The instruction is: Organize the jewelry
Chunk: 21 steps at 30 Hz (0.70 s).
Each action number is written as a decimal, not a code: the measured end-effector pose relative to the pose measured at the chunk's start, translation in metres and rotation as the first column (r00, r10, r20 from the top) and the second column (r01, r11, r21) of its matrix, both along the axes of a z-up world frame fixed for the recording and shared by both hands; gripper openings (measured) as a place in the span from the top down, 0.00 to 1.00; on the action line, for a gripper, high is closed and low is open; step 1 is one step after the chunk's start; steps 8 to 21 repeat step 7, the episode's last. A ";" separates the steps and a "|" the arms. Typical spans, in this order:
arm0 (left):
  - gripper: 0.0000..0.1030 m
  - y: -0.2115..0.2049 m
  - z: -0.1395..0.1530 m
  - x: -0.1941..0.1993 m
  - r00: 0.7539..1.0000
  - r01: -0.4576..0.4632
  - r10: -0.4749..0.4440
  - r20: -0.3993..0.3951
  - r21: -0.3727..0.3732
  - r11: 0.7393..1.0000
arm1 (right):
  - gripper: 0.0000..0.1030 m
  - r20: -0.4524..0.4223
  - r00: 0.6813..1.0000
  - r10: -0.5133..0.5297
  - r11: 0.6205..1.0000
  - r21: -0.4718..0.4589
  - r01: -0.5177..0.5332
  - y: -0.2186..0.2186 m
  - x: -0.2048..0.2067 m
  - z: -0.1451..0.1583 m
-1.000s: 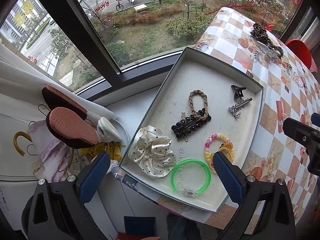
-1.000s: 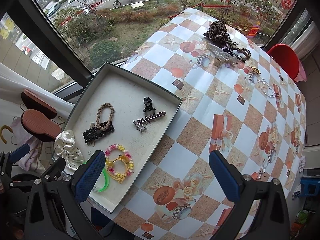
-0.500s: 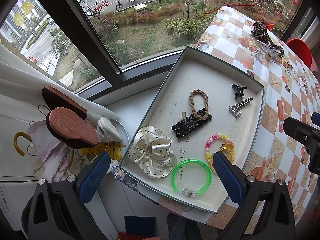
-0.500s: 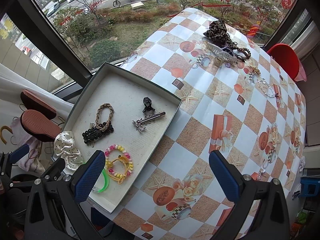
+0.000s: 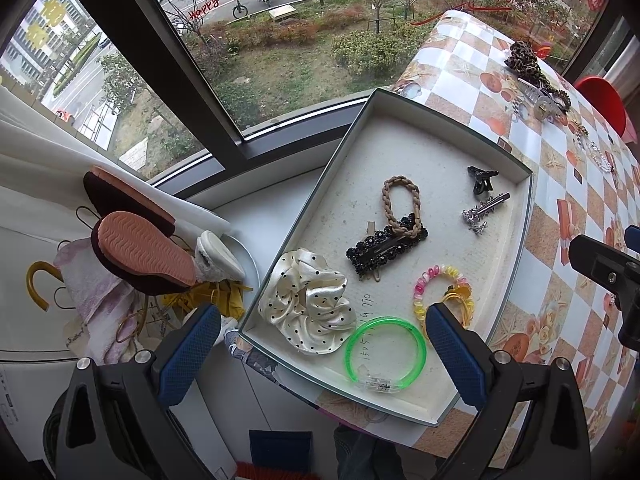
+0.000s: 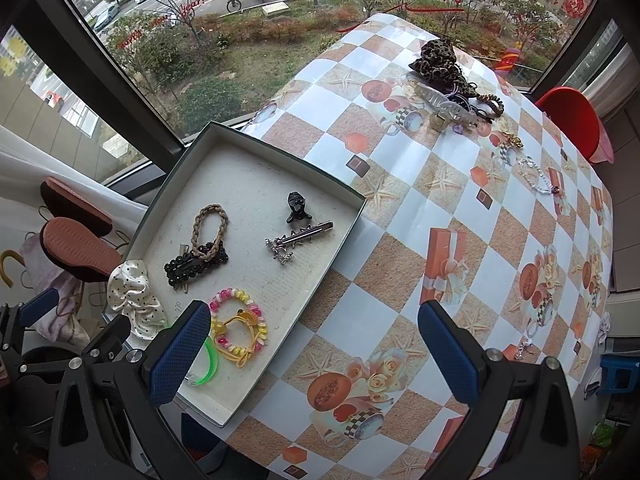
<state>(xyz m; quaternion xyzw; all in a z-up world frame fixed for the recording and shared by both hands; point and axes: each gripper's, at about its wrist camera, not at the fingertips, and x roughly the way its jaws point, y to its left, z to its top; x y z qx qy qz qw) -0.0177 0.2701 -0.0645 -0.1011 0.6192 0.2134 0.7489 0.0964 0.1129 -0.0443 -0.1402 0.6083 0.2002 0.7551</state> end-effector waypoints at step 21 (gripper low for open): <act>0.00 0.000 0.000 0.002 1.000 0.007 -0.007 0.006 -0.009 1.000 | 0.00 -0.008 1.000 0.003 1.000 -0.003 -0.003 0.001 -0.001 -0.006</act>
